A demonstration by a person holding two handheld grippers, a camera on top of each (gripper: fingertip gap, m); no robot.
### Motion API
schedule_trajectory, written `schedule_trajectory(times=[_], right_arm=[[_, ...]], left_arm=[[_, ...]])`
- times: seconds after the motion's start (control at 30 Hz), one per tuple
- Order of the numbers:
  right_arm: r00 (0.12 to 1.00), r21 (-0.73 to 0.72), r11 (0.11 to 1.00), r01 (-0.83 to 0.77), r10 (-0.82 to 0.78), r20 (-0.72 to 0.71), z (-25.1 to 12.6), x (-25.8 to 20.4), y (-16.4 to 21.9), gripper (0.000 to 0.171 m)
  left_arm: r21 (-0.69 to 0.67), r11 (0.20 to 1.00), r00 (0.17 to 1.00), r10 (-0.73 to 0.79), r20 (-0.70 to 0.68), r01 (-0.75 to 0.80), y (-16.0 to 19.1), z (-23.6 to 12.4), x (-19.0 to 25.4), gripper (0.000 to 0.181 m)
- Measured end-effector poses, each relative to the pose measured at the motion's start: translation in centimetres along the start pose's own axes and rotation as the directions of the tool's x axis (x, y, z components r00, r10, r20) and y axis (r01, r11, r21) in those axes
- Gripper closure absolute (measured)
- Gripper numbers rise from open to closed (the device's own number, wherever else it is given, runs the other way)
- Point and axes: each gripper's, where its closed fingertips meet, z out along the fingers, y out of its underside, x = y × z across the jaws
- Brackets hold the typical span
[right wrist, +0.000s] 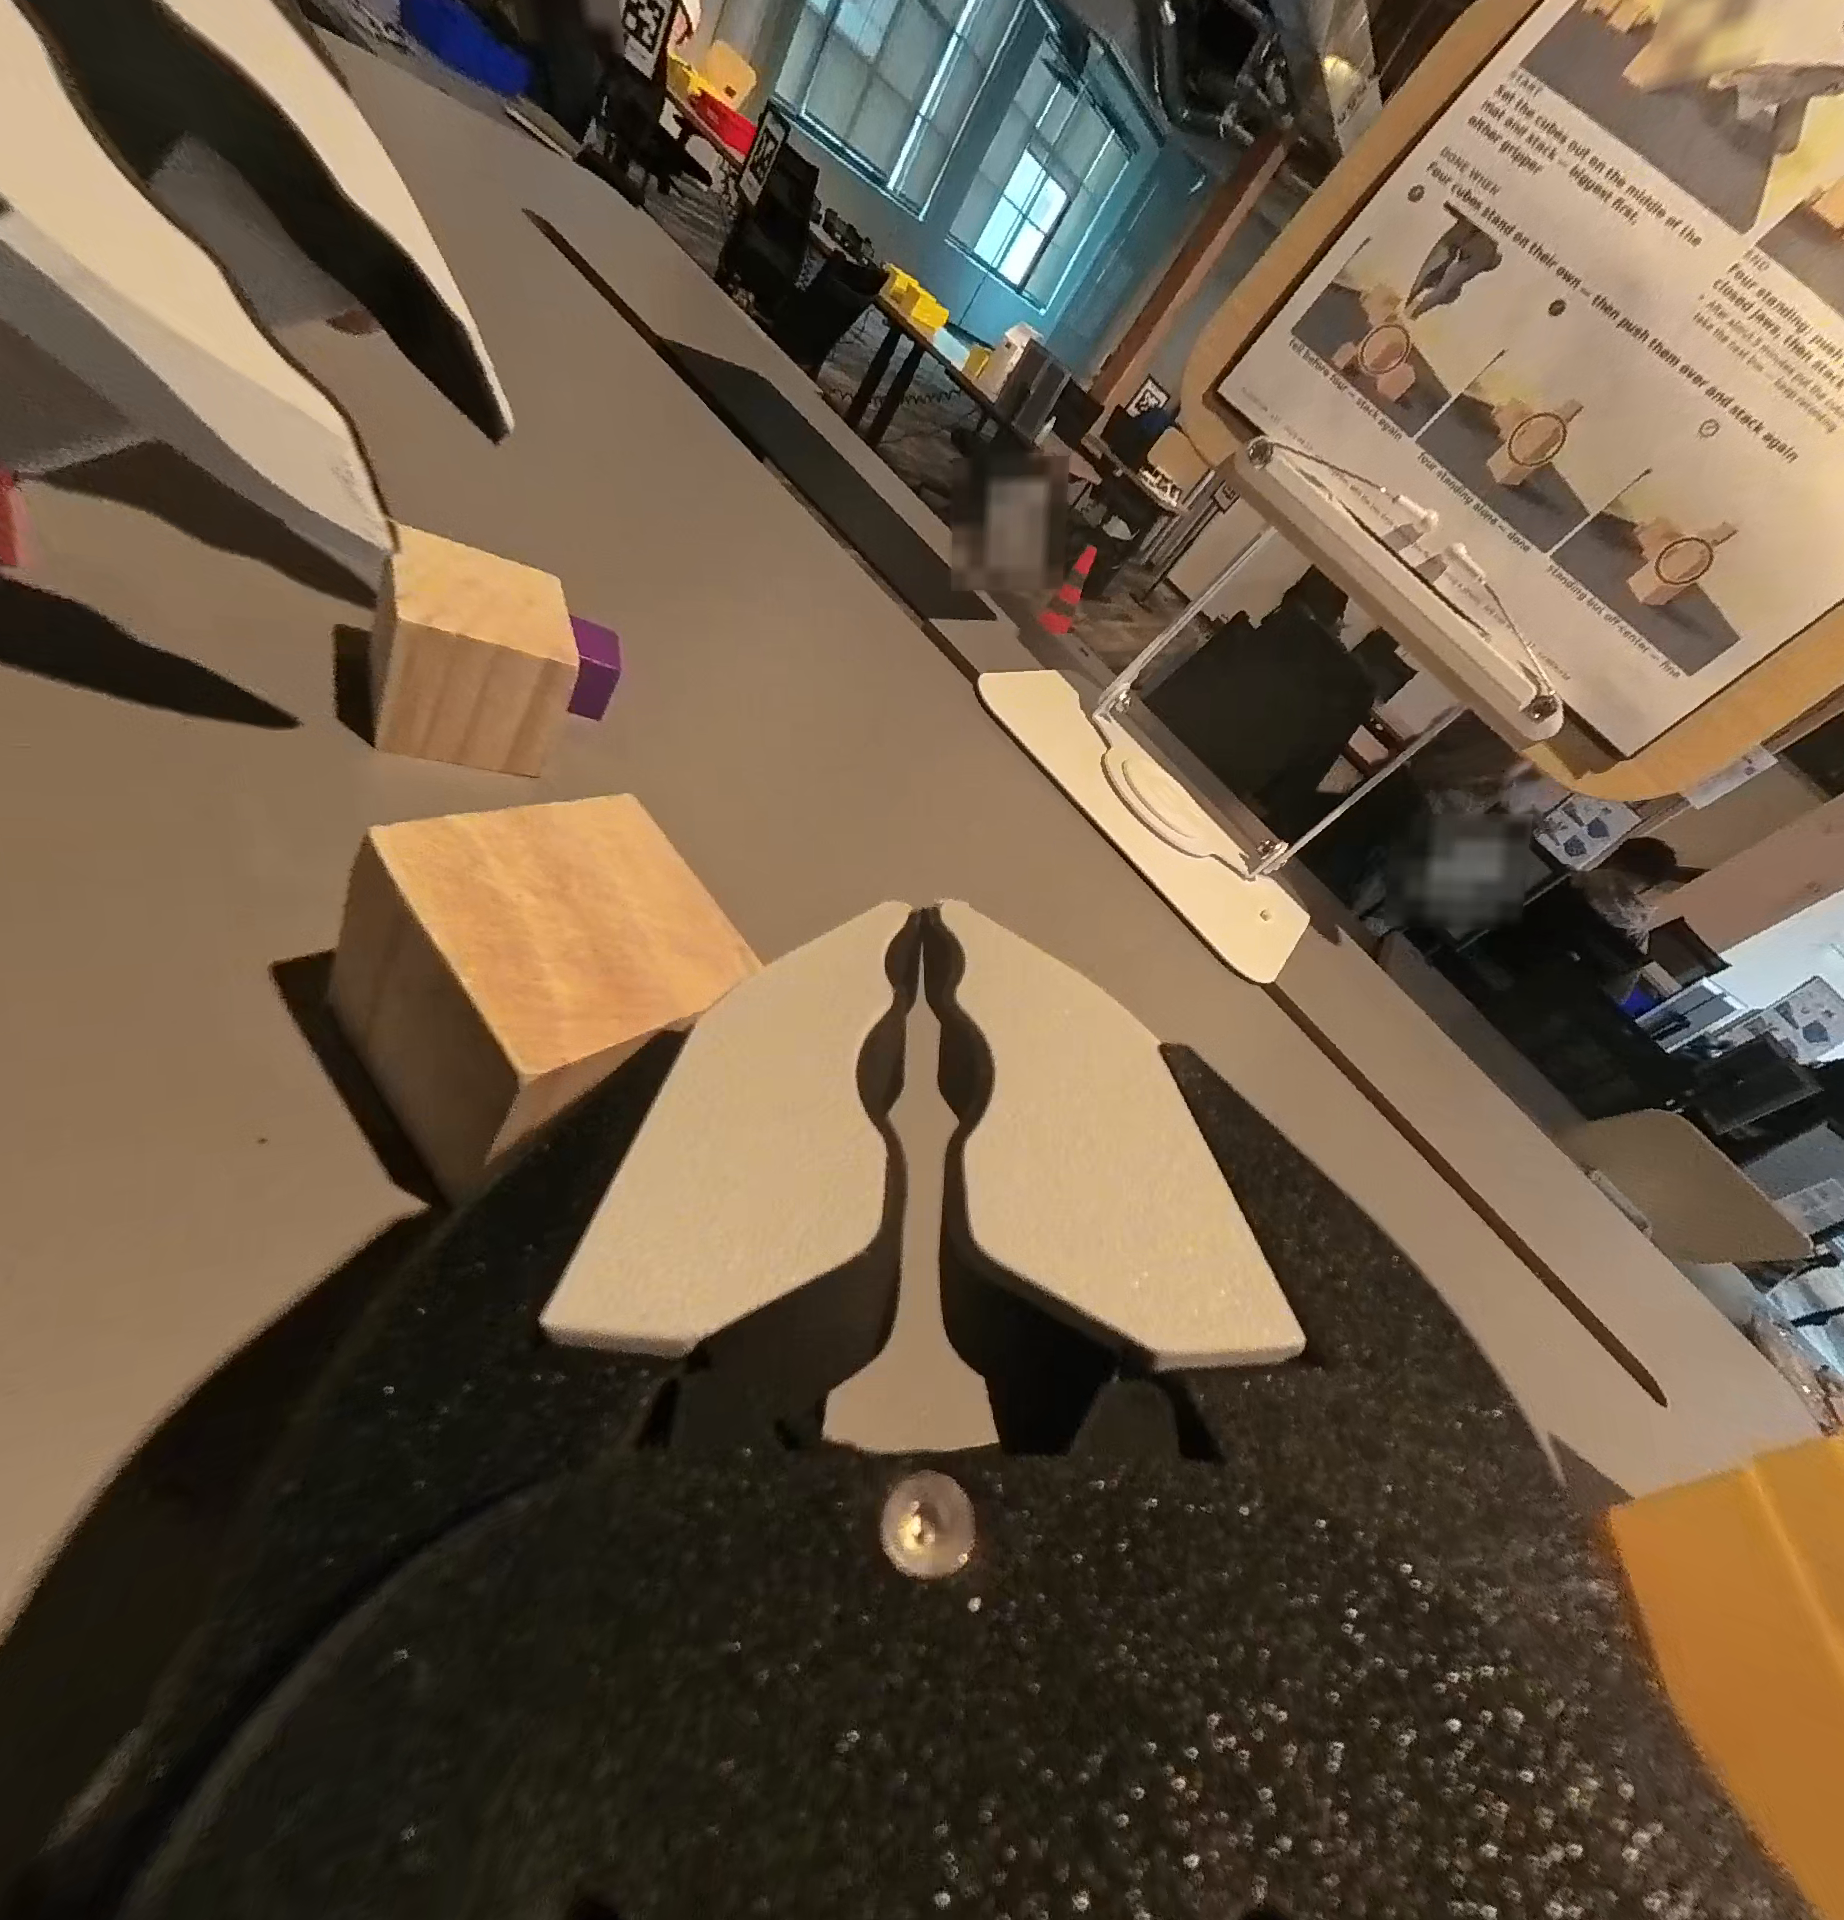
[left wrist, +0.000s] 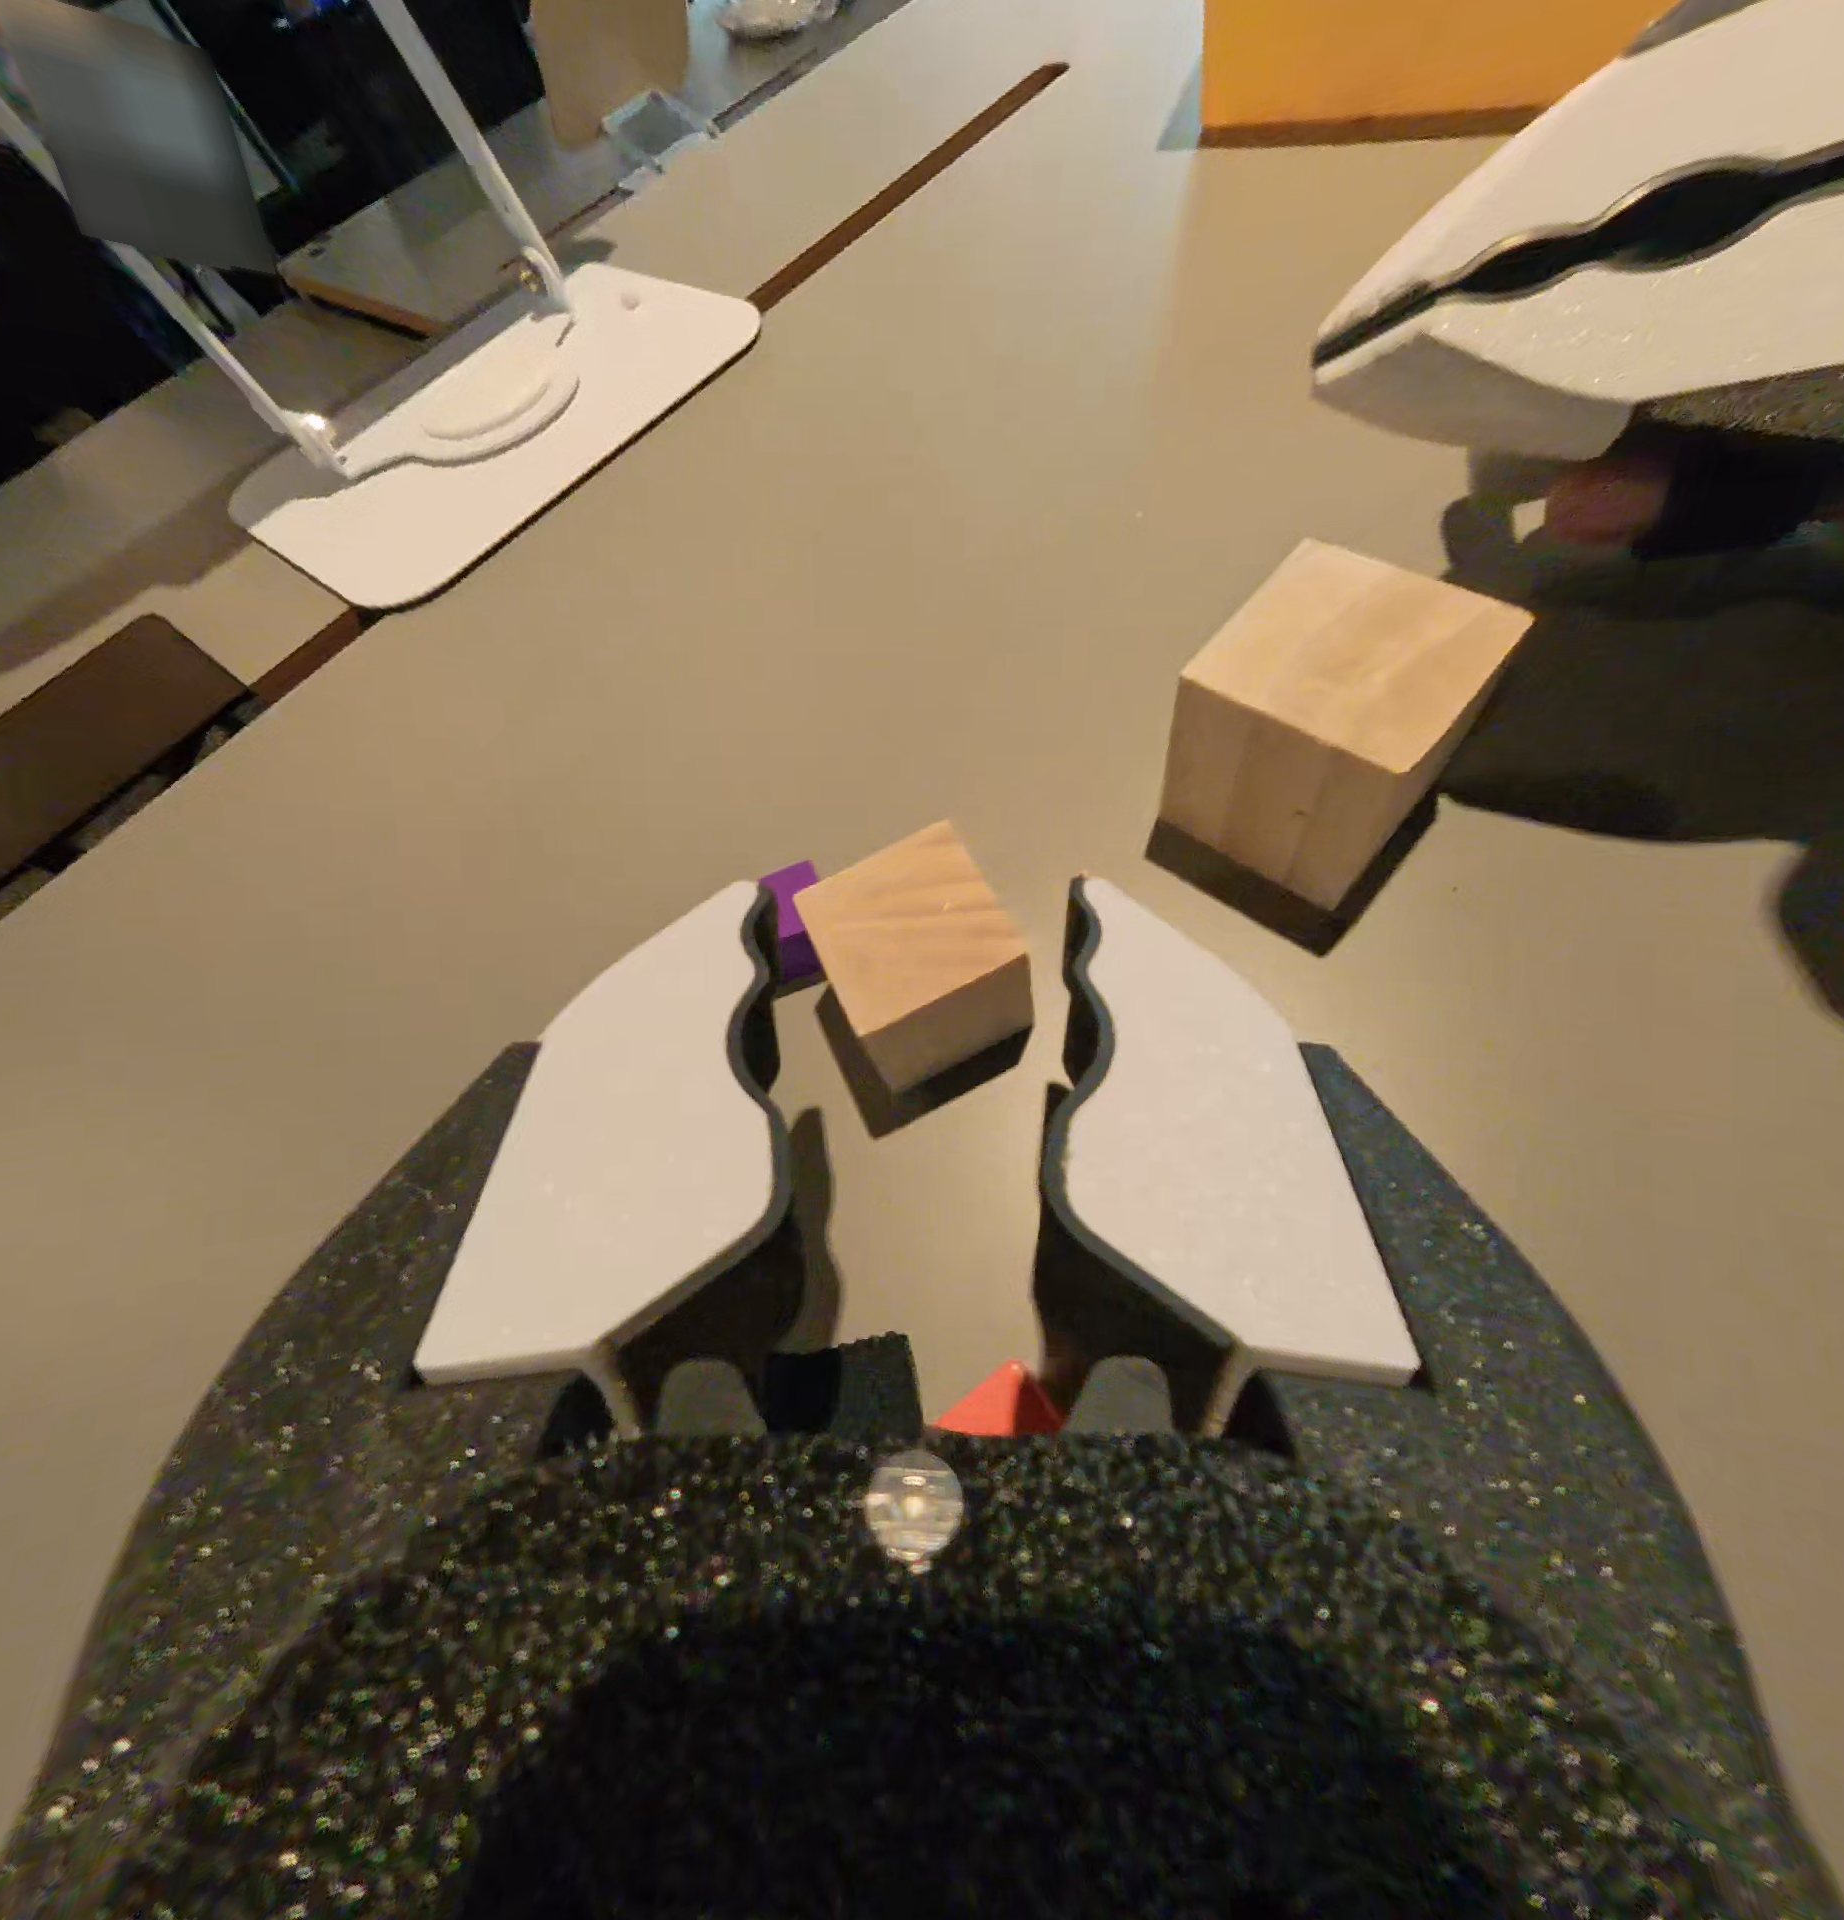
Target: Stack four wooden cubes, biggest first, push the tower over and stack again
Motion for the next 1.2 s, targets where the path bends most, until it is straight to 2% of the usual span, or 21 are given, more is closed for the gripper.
schedule_trajectory(times=[0.07,0.17,0.23,0.3,0.37,0.43,0.57,0.67,0.77,0.83,0.93,0.97,1.0,1.1,1.2], right_arm=[[1.0,-0.006,1.0,-0.009,0.009,0.006,0.1,0.0,0.2,0.171],[1.0,-0.013,1.0,-0.021,0.021,0.01,0.3,0.0,0.4,0.171],[1.0,-0.014,1.0,-0.026,0.026,0.009,0.3,0.1,0.5,0.171],[1.0,-0.014,0.999,-0.028,0.028,0.01,0.3,0.1,0.5,0.171],[0.999,-0.018,0.999,-0.034,0.034,0.013,0.4,0.0,0.6,0.171],[0.999,-0.02,0.999,-0.044,0.044,0.013,0.5,0.1,0.6,0.171],[0.997,-0.027,0.997,-0.079,0.079,0.01,0.6,0.4,0.9,0.171],[0.995,-0.03,0.995,-0.095,0.096,0.007,0.7,0.6,1.0,0.171],[0.996,-0.035,0.996,-0.085,0.085,0.009,0.8,0.5,1.1,0.171],[0.997,-0.036,0.996,-0.08,0.081,0.011,0.8,0.4,1.1,0.171],[0.996,-0.041,0.996,-0.082,0.083,0.014,0.8,0.4,1.1,0.171],[0.996,-0.041,0.996,-0.083,0.083,0.015,0.8,0.4,1.1,0.171],[0.996,-0.042,0.996,-0.083,0.084,0.015,0.9,0.4,1.1,0.171],[0.996,-0.046,0.995,-0.084,0.085,0.016,0.9,0.4,1.2,0.171],[0.996,-0.041,0.995,-0.087,0.088,0.014,0.9,0.4,1.1,0.171]], left_arm=[[-0.058,0.998,1.0,0.013,0.023,-0.012,0.5,0.5,0.2,0.129],[-0.222,0.974,0.992,0.066,0.107,-0.041,3.1,1.0,-0.9,0.129],[-0.259,0.966,0.987,0.044,0.156,-0.002,4.1,0.5,-2.1,0.13],[-0.216,0.974,0.983,-0.032,0.181,0.071,3.9,-0.2,-3.2,0.13],[-0.111,0.988,0.99,-0.093,0.107,0.104,2.5,-0.6,-2.9,0.129],[-0.043,0.996,0.997,-0.072,0.029,0.073,1.6,-0.9,-2.3,0.128],[-0.035,0.998,0.997,0.058,-0.05,-0.06,2.8,-0.9,-2.5,0.121],[0.056,0.998,0.993,0.005,-0.121,0.002,2.1,-0.8,-3.4,0.122],[0.066,0.998,0.98,0.009,-0.199,0.004,1.8,-0.1,-3.1,0.121],[0.02,1.0,0.966,0.015,-0.258,-0.011,2.3,0.8,-2.0,0.119],[-0.091,0.992,0.968,0.064,-0.242,-0.088,3.7,2.3,-1.4,0.122],[-0.106,0.989,0.973,0.074,-0.218,-0.099,3.8,2.6,-1.6,0.13],[-0.103,0.989,0.975,0.08,-0.208,-0.103,3.7,2.8,-1.6,0.137],[-0.076,0.989,0.961,0.102,-0.256,-0.125,3.6,2.4,-0.8,0.137],[0.012,0.996,0.954,0.084,-0.288,-0.084,2.2,1.6,-0.4,0.138]])
